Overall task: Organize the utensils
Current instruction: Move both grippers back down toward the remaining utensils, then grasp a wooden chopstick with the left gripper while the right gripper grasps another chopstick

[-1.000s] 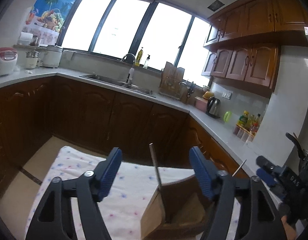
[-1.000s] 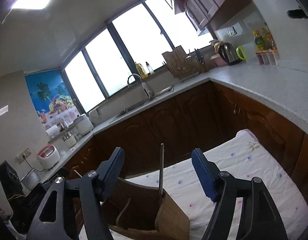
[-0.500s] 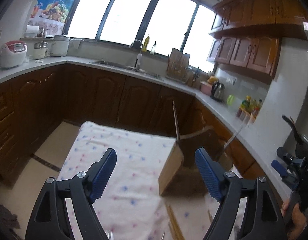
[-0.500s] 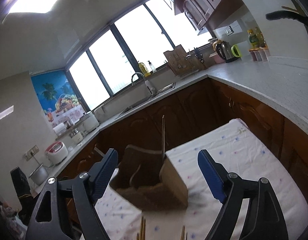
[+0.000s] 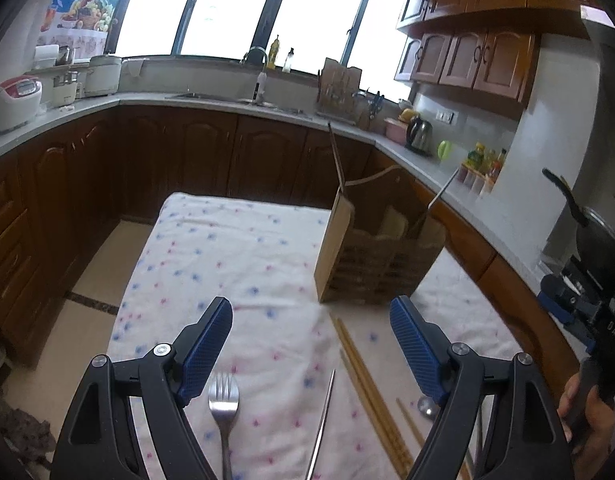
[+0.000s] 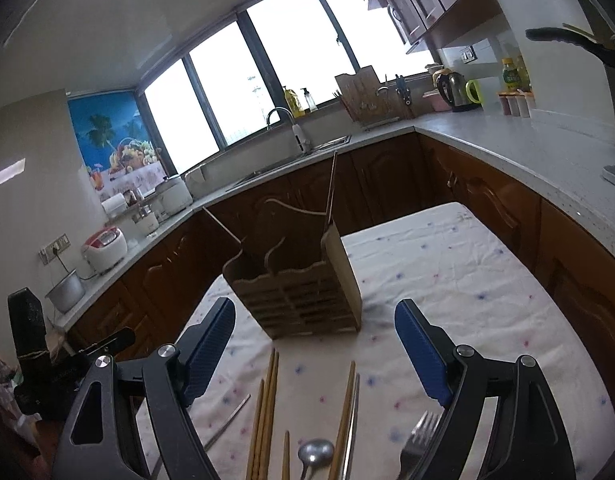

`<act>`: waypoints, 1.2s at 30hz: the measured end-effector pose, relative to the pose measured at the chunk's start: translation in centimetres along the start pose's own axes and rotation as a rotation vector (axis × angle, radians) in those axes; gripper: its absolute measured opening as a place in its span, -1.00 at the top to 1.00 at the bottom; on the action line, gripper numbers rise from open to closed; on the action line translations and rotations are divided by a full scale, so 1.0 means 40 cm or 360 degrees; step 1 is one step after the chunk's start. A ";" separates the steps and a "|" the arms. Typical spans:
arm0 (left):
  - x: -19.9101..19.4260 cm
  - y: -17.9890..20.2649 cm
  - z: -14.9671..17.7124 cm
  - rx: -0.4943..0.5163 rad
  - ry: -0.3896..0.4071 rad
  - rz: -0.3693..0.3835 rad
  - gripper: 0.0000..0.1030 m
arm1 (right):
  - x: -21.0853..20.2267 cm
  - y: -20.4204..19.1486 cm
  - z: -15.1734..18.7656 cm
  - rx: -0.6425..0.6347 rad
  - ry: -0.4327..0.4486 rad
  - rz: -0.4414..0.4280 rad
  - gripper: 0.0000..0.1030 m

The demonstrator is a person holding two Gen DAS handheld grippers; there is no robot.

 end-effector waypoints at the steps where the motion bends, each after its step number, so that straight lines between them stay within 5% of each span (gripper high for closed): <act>1: -0.002 -0.003 0.005 0.0000 -0.0008 -0.0010 -0.57 | -0.002 -0.001 0.006 -0.0003 -0.0006 0.0004 -0.64; 22: 0.090 0.034 0.026 0.0058 -0.0246 -0.0112 -0.54 | 0.097 -0.002 0.100 -0.0037 -0.0244 0.0010 -0.58; 30: 0.200 0.056 0.038 0.0077 -0.0406 -0.0160 -0.04 | 0.183 0.005 0.163 -0.0049 -0.0460 -0.0008 0.16; 36: 0.294 0.085 0.038 0.0118 -0.0495 -0.0187 0.10 | 0.247 0.017 0.202 -0.0029 -0.0582 -0.0042 0.40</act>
Point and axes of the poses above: each gripper's, at about its wrist camera, not at the fingertips, and x roughly the way its jaws point, y to its right, z to its underside, the point moved 10 cm from there along x, roughly the way its jaws point, and after that the axes turned 13 degrees about -x, right-handed, at the moved point
